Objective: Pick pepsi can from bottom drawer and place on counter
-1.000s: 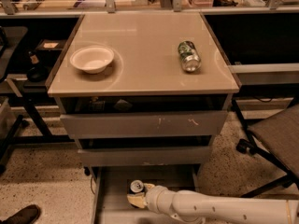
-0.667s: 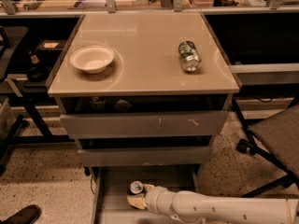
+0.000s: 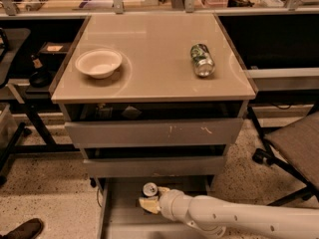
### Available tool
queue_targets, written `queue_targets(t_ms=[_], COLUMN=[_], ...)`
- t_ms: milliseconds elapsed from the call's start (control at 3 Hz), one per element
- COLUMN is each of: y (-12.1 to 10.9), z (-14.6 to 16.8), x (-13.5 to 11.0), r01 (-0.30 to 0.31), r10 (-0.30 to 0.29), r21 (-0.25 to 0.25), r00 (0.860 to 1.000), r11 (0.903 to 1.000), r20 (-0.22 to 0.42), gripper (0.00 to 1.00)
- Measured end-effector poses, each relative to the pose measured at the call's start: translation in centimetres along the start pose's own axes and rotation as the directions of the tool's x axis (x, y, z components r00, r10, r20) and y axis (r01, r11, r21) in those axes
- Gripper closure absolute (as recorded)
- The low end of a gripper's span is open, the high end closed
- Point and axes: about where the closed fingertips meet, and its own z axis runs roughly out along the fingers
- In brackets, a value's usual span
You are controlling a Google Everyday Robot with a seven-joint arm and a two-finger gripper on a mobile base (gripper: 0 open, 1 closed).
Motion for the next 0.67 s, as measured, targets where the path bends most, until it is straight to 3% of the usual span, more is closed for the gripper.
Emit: queue_targets(t_ms=[667], y=[0.9], z=[-5.8], x=[-7.5], r01=[0.056], r10=[-0.053], r21=[0.129], r00=[0.998], r11=[0.9901], r20=[-0.031], gripper=[1.00])
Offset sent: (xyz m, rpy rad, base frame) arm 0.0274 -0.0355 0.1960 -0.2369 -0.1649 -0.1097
